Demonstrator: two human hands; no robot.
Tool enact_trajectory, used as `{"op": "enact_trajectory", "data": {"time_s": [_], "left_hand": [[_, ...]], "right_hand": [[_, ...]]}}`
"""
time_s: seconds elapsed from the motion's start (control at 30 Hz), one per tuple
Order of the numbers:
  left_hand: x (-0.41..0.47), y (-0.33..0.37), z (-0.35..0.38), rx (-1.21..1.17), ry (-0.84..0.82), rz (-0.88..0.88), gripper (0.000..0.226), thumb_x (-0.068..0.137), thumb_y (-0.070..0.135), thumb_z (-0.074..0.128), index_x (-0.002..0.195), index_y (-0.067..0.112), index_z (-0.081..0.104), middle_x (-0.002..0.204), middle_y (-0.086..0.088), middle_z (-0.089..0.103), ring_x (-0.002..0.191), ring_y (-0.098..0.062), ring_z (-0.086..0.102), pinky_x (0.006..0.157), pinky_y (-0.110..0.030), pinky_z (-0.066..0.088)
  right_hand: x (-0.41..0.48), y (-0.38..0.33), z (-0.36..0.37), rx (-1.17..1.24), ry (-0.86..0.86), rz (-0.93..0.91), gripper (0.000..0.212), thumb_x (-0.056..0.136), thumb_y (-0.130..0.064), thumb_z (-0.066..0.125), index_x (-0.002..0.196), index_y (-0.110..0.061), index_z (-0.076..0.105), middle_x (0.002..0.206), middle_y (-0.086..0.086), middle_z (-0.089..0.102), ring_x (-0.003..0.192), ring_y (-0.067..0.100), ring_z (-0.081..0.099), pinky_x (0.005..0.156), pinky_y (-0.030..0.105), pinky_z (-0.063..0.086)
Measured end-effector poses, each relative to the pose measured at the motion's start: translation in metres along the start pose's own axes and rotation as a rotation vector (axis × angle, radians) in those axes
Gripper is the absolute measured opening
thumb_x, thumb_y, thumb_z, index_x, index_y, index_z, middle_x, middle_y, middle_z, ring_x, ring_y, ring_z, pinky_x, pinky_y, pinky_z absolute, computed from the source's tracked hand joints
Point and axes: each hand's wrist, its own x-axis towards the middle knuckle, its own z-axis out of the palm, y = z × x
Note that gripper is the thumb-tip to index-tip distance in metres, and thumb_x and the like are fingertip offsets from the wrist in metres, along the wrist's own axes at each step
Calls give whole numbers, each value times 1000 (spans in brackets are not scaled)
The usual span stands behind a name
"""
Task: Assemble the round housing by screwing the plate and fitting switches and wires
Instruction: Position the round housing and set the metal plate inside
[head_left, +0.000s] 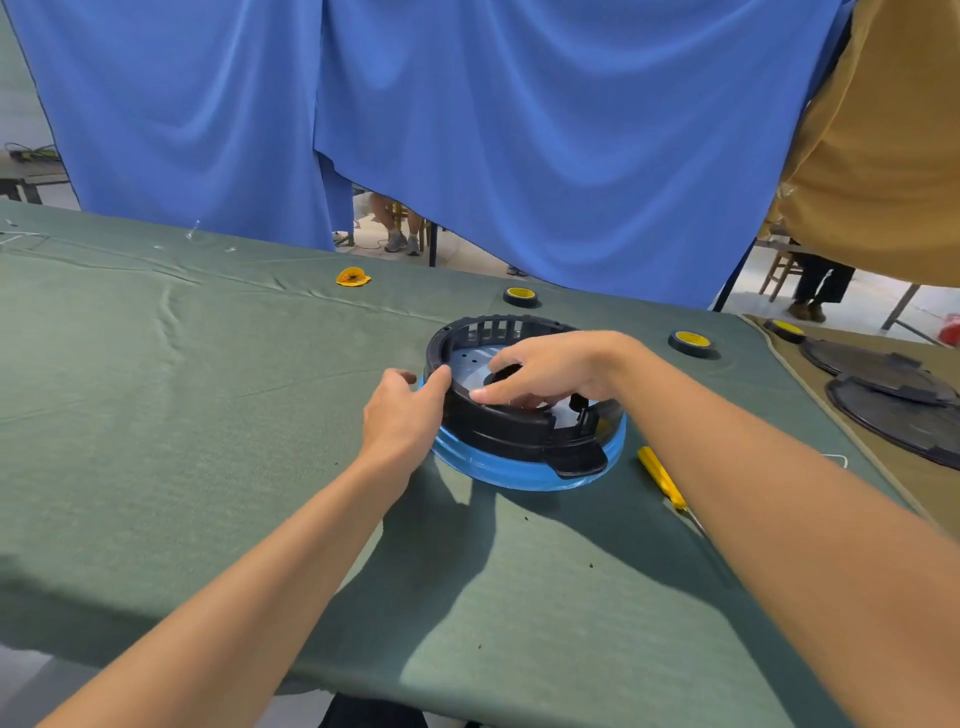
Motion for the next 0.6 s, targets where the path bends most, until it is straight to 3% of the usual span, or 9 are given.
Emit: {"op": "enact_trajectory", "data": {"time_s": [0.07, 0.2, 0.3, 0.37, 0.53, 0.6], "left_hand": [[2, -1, -1, -17, -17, -47, 46, 93, 50, 56, 116, 11, 52, 110, -3, 57, 96, -20, 53, 77, -34, 39], [6, 0, -2, -25, -53, -99, 47, 92, 53, 56, 103, 7, 55, 103, -7, 60, 86, -21, 55, 69, -35, 41], [6, 0, 1, -81, -81, -131, 46, 93, 50, 54, 106, 6, 60, 106, -11, 64, 97, -27, 61, 88, -43, 52], [4, 1, 2, -136, -97, -136, 43, 94, 47, 55, 109, 8, 60, 110, -10, 65, 103, -27, 61, 98, -48, 50], [-4, 8, 2, -355, -160, -155, 22, 92, 40, 64, 108, 26, 62, 103, 12, 61, 100, -10, 55, 91, -37, 40], [-9, 10, 2, -427, -167, -183, 44, 88, 37, 69, 128, 22, 55, 122, 8, 59, 113, -15, 52, 96, -38, 39]], "right_hand": [[8, 2, -5, 69, -91, 36, 86, 82, -55, 67, 151, -19, 30, 141, 9, 51, 125, 27, 52, 109, 40, 42], [12, 7, -10, 158, -158, 5, 83, 84, -42, 71, 152, -24, 27, 134, 9, 55, 115, 23, 58, 103, 35, 46], [15, 11, -7, 236, -141, -24, 80, 84, -34, 73, 150, -19, 31, 133, 9, 54, 114, 23, 58, 103, 36, 46], [15, 12, -4, 273, -111, -27, 78, 83, -32, 74, 147, -14, 34, 130, 8, 52, 116, 26, 53, 105, 38, 43], [15, 13, -2, 355, -63, -40, 69, 80, -33, 76, 138, -13, 44, 108, 3, 55, 95, 21, 53, 90, 36, 46], [14, 14, -4, 385, -68, -47, 53, 79, -34, 77, 123, -15, 54, 106, 7, 61, 91, 22, 57, 88, 38, 47]]}}
